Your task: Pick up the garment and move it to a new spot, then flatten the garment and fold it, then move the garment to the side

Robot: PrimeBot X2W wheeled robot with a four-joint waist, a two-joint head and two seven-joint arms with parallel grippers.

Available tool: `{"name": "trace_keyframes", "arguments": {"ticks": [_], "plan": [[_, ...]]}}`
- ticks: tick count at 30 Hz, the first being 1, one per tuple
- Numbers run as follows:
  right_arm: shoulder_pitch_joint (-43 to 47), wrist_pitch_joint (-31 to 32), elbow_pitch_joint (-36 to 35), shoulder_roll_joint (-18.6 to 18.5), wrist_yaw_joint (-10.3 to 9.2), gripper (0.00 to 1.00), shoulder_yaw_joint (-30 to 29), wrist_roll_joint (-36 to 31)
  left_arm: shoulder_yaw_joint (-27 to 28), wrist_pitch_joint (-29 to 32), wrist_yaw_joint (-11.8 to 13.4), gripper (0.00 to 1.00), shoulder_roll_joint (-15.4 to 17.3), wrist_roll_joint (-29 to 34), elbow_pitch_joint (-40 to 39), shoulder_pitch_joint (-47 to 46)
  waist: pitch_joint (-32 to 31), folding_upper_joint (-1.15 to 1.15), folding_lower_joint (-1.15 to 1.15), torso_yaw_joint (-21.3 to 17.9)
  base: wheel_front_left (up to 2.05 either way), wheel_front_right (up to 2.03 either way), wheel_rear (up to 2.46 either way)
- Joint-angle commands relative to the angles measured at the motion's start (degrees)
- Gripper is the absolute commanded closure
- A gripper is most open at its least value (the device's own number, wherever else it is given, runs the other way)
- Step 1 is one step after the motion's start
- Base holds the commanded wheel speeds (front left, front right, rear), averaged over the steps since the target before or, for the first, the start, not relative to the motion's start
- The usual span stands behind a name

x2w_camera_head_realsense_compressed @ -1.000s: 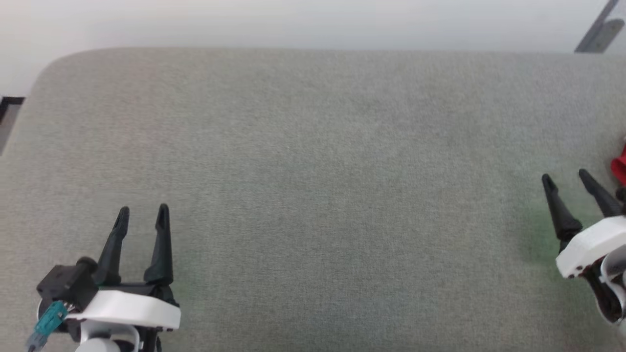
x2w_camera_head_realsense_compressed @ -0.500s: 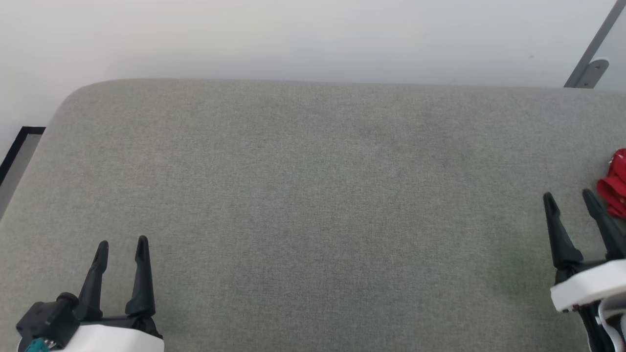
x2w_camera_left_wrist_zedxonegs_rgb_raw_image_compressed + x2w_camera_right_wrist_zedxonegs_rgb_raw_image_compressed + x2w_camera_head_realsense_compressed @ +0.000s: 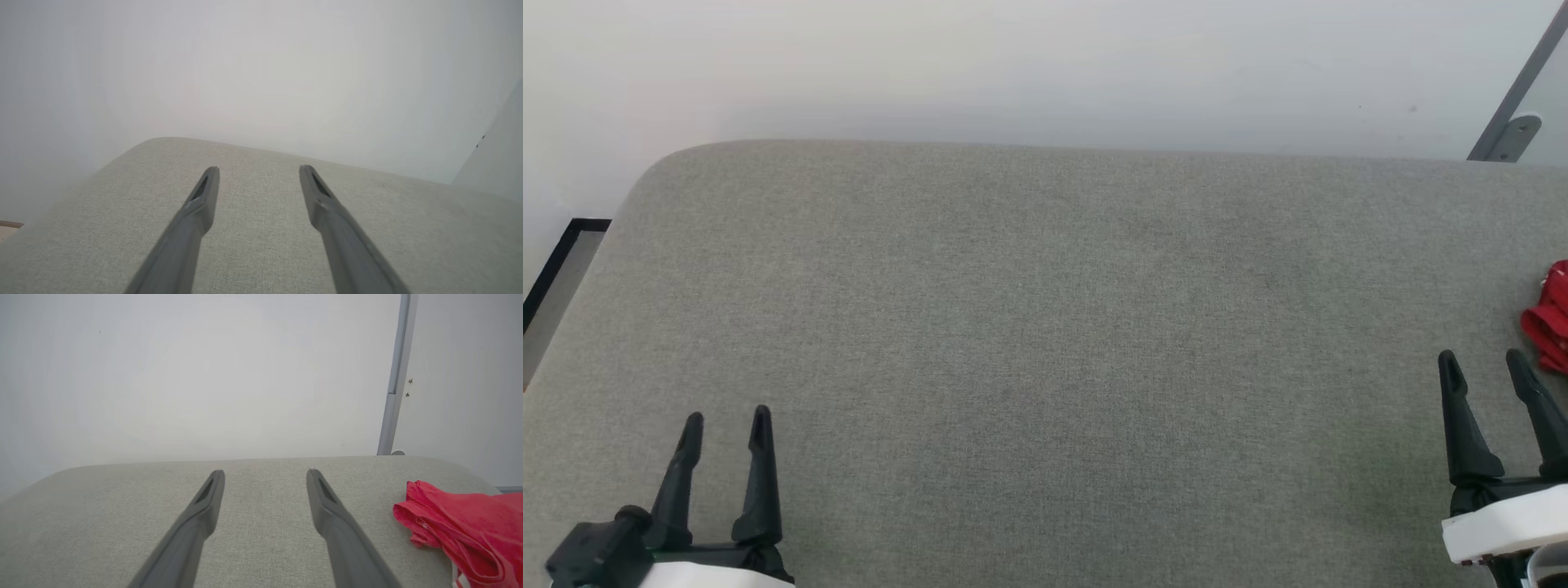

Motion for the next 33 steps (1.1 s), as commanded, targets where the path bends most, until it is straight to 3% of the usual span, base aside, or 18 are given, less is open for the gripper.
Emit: {"name": "trace_keyframes", "arguments": {"ticks": [1,30,31,33], "plan": [[0.78,0.47,-0.83,0.57,-0.02,0.0,-0.41,-0.23,-0.27,-0.09,0.15,0.0,0.31,0.18,-0.24,0.19,0.12,0.0,0.0,-0.02,0.0,0.0,0.0],[0.9,1.56,-3.23,1.48,-0.02,0.0,0.25,0.62,0.08,-0.09,0.15,0.0,0.04,0.82,-0.82,-1.57,1.47,0.0,0.0,-0.5,0.0,0.0,0.0],[0.82,1.78,-2.84,1.48,0.0,1.0,0.1,0.24,-0.01,0.0,0.0,1.0,-0.15,0.64,-0.57,-1.22,1.48,0.0,0.0,-0.51,0.0,0.0,0.0],[0.91,1.82,-2.0,1.89,0.0,1.0,0.21,0.32,-0.11,0.02,-0.01,1.0,-0.63,0.54,0.15,-1.03,1.5,0.0,0.0,-0.51,0.0,0.0,0.0]]}}
